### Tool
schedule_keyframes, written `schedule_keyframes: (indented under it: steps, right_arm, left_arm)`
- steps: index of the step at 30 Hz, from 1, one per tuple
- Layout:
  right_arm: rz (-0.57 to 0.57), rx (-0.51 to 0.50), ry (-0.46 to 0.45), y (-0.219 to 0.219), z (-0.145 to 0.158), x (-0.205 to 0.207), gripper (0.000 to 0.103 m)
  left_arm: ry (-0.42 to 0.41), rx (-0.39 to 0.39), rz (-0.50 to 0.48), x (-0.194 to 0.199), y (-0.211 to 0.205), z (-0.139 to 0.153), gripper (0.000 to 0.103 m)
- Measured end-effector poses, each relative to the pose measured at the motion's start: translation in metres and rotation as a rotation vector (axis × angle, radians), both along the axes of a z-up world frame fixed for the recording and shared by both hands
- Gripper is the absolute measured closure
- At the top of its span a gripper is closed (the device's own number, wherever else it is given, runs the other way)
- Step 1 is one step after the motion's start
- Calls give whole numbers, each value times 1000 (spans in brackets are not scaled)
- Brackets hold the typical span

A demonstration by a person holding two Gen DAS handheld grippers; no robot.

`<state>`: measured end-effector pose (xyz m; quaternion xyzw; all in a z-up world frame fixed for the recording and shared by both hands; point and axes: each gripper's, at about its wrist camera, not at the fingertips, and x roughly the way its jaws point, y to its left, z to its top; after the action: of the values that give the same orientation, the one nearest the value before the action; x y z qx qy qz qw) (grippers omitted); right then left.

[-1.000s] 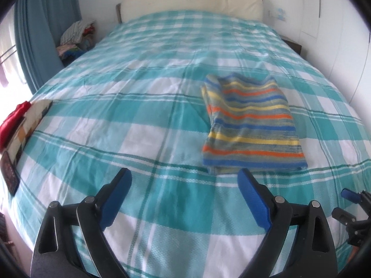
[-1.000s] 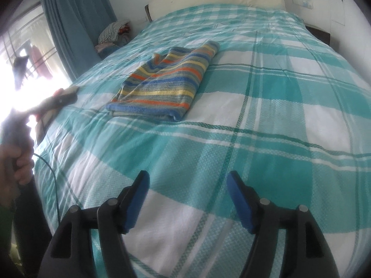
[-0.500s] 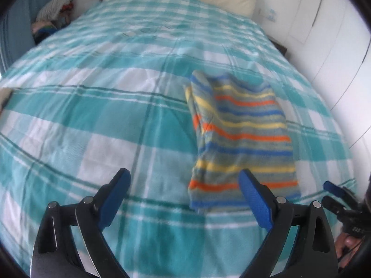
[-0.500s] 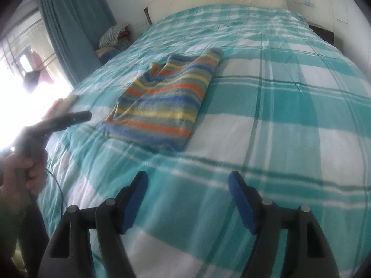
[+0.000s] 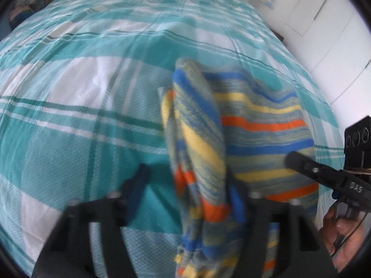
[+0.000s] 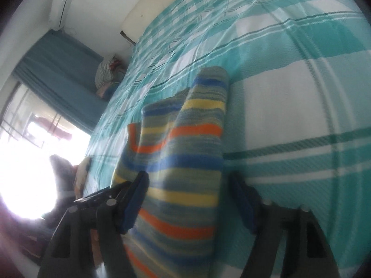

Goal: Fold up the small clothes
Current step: 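Grasp the folded sweater with both grippers and fold it in half, then open both grippers and release the folded sweater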

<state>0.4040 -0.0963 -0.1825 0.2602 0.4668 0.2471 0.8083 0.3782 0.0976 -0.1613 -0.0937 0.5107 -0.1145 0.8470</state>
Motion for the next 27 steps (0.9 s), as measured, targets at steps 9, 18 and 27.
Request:
schedule_keyframes:
  steps: [9,18,27]
  right_arm:
    - [66,-406,-250,61,62,-38,81]
    - [71,-304,-456,79,145,-51,80]
    - [-70,-607,-218,23,80,-60,12]
  left_arm:
    - [-114,0,56,-27,6,51,91]
    - [-249,33,73,-34,22,127,68]
    - [-245,418,135,-101,26,64,8]
